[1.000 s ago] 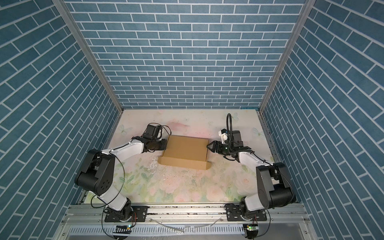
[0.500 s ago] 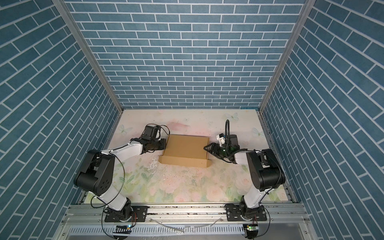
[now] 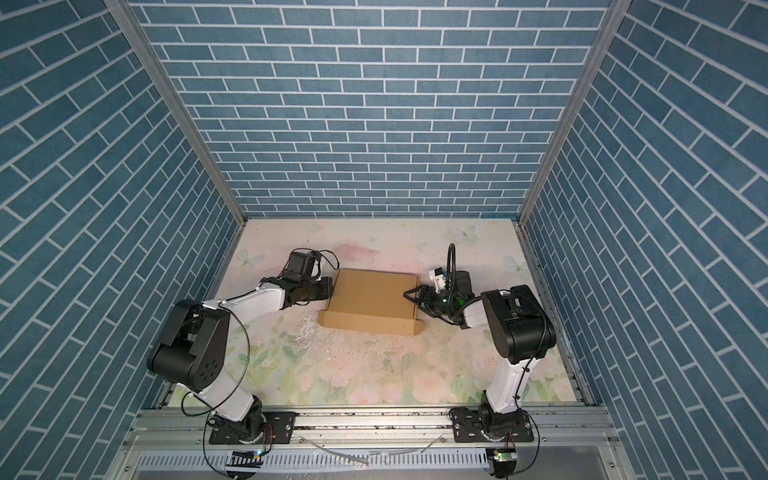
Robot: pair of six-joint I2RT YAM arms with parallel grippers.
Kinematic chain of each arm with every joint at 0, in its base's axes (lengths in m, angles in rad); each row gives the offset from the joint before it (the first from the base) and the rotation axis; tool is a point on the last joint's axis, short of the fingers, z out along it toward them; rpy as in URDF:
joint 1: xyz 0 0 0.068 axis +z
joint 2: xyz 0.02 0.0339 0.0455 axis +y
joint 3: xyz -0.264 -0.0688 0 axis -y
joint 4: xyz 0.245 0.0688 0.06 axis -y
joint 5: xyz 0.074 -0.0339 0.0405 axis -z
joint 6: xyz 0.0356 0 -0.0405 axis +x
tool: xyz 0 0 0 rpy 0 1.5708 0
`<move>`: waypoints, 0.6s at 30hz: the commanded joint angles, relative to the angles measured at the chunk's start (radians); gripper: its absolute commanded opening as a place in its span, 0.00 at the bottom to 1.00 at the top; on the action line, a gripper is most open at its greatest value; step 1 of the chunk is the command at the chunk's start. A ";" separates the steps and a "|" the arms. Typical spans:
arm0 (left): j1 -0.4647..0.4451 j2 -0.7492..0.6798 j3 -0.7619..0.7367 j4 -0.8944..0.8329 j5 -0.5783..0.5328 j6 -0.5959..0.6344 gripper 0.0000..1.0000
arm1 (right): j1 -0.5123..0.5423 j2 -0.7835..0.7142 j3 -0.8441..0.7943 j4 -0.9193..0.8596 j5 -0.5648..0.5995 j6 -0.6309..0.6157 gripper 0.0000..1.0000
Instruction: Fold the paper box
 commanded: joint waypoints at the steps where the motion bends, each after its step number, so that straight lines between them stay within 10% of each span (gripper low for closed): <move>1: 0.005 0.006 -0.020 -0.007 0.021 -0.014 0.03 | 0.017 0.028 0.032 0.099 -0.033 0.063 0.71; 18: 0.018 -0.081 0.024 -0.075 0.033 0.002 0.39 | 0.029 0.023 0.046 0.122 -0.021 0.079 0.46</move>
